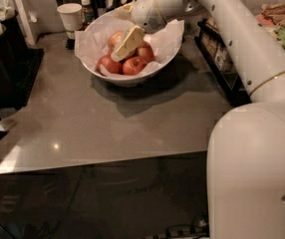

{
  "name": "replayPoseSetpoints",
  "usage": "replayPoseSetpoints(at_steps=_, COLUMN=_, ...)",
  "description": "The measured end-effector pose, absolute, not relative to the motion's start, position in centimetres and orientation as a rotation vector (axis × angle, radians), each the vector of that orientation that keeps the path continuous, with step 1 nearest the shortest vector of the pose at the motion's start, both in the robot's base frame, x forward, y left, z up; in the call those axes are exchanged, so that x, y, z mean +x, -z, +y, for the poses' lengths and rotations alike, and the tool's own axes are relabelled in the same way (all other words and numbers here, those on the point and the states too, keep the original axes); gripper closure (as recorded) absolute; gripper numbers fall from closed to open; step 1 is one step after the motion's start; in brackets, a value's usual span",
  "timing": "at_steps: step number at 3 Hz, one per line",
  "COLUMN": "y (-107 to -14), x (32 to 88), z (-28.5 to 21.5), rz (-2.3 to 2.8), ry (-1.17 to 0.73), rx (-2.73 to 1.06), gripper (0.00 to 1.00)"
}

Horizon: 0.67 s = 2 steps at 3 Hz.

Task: Pick apple from white bowl

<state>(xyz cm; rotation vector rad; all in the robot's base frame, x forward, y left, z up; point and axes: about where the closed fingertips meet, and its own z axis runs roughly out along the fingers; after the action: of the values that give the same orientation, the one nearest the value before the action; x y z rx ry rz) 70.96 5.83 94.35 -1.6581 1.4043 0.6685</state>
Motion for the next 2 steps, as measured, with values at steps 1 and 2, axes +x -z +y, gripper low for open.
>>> replayPoseSetpoints(at_steps=1, y=-92.2, x=71.8, z=5.8, rz=1.425, ry=-0.702, rx=-1.655, gripper=0.06)
replayPoseSetpoints(at_steps=2, y=-90.6, x=72.3, z=5.7, rz=1.444, ry=-0.728, rx=-1.653, gripper=0.06)
